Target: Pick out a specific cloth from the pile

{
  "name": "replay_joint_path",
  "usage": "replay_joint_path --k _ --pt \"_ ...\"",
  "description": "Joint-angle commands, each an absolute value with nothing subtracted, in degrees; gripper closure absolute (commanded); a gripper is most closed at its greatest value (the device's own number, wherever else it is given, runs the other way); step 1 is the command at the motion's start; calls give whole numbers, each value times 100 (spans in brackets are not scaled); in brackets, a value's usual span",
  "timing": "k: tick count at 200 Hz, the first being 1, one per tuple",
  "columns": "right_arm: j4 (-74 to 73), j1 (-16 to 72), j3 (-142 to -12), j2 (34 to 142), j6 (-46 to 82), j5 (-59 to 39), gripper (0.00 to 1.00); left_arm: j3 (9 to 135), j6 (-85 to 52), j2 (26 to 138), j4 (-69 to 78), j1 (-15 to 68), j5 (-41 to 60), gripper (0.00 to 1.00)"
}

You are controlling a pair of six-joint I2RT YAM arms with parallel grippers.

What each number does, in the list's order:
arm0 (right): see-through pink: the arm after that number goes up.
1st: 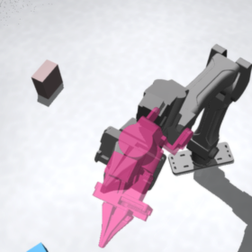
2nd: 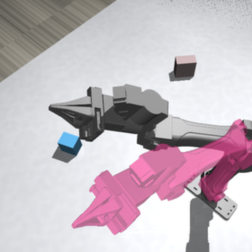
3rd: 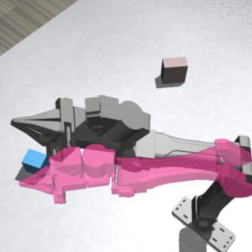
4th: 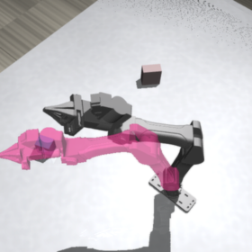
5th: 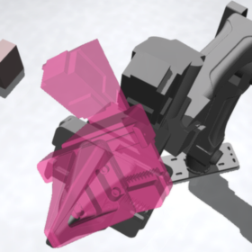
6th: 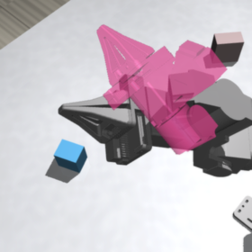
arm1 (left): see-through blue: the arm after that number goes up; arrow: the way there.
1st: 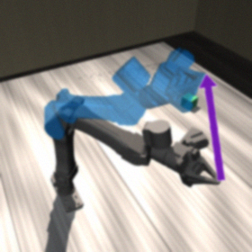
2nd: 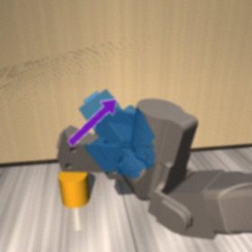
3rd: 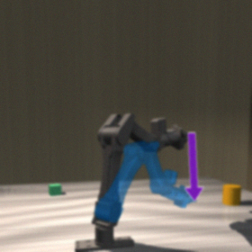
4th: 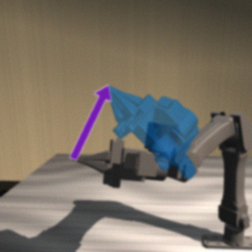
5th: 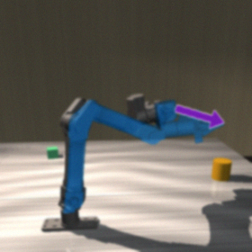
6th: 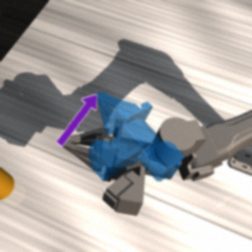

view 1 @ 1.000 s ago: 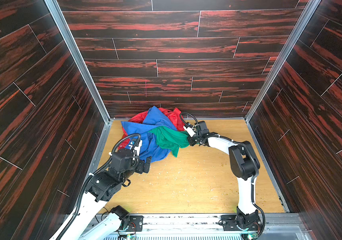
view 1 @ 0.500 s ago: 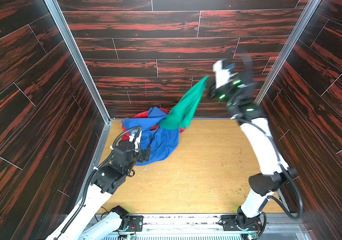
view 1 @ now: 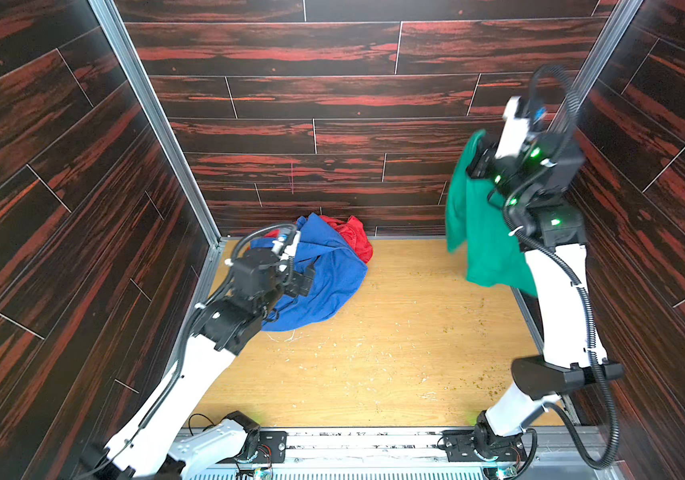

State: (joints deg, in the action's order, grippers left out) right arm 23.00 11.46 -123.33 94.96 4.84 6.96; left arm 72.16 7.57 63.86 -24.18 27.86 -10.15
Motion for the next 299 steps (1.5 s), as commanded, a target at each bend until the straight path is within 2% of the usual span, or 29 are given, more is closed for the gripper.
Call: replay_joint_path --k 1,49,87,153,189,224,235,269,299 --pt "1822 1102 -11254 9054 228 918 100 7053 938 6501 -2300 2767 -257 1" --pt "618 879 -8327 8391 763 1037 100 6615 695 6162 -2388 2769 -252 1" --pt "506 307 -7214 8420 1385 839 100 6381 1021 5942 -2147 2774 394 1" --pt "1360 -12 -7310 7921 1029 781 100 6715 1348 6694 -1524 2777 1364 1" --pt "1774 -16 -7624 8084 1064 360 100 5899 1420 6652 -329 2774 2200 1" --pt "2053 82 -7950 8936 1191 -531 100 4768 1236 6364 875 2772 2996 1" --pt "1933 179 -7899 9141 1271 -555 100 4772 1424 6394 628 2811 3221 1" --pt "1193 255 -7460 9670 1667 -580 100 4957 1818 6281 23 2883 2830 1" --pt "1327 246 -7351 10235 1595 115 100 4840 1996 6084 -4 2883 2513 1"
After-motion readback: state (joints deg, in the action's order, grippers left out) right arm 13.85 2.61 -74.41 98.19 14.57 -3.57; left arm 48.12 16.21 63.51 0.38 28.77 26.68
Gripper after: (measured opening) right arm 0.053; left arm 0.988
